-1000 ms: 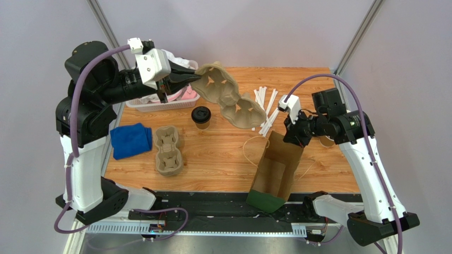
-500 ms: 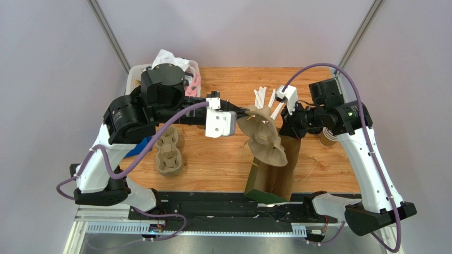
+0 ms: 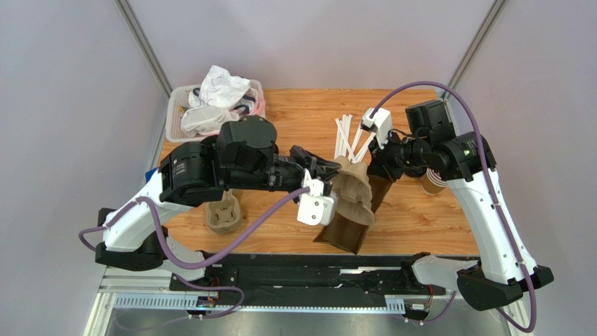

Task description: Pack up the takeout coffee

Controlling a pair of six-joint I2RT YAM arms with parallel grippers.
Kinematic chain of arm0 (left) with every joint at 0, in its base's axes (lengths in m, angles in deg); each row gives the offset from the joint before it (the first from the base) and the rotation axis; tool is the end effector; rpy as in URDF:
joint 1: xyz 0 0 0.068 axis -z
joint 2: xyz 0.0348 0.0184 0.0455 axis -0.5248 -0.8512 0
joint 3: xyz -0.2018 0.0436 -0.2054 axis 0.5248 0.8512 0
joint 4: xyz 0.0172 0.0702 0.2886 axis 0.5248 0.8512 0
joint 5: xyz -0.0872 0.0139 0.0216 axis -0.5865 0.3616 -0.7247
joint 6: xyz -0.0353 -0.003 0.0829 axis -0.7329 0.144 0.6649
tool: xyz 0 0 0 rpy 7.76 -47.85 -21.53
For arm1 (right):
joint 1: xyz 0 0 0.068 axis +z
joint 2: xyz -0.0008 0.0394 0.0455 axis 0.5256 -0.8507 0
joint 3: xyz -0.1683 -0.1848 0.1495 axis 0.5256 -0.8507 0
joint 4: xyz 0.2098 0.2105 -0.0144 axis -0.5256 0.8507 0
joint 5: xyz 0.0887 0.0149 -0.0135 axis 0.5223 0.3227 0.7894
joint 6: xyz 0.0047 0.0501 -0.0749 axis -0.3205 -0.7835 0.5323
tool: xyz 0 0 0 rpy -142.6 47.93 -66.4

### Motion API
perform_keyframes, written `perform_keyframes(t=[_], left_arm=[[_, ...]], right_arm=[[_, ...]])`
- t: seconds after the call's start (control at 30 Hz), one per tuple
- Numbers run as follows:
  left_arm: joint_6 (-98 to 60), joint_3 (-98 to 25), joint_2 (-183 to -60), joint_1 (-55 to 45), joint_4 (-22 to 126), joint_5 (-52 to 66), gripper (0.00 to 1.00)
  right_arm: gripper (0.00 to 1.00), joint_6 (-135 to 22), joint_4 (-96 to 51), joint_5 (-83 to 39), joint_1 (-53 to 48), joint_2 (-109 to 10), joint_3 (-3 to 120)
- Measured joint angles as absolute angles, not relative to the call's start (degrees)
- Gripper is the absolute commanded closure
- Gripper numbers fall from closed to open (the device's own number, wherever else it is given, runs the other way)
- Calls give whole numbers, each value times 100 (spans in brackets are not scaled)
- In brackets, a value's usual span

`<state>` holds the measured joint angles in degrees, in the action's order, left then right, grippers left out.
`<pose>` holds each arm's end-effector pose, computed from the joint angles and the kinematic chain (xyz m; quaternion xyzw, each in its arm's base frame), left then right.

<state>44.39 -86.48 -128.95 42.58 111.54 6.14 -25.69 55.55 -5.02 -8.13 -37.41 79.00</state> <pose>0.0714 -0.2993 0.5756 0.7368 0.3258 -0.1789 0.5648 0.2034 0.1258 0.4436 -0.4382 0.8153 0.2016 0.3204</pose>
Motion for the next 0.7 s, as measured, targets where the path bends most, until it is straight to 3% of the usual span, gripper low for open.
perform_keyframes(t=[0.33,0.7], left_arm=[[5128,-7933,-12871,5043,11088,1737,100],[5180,-7780,-12926,5268,11368,2334,100]], right_arm=[[100,-2722,5553,-703,-464,-3830,8079],[100,-2717,5551,-666,70,-3959,8361]])
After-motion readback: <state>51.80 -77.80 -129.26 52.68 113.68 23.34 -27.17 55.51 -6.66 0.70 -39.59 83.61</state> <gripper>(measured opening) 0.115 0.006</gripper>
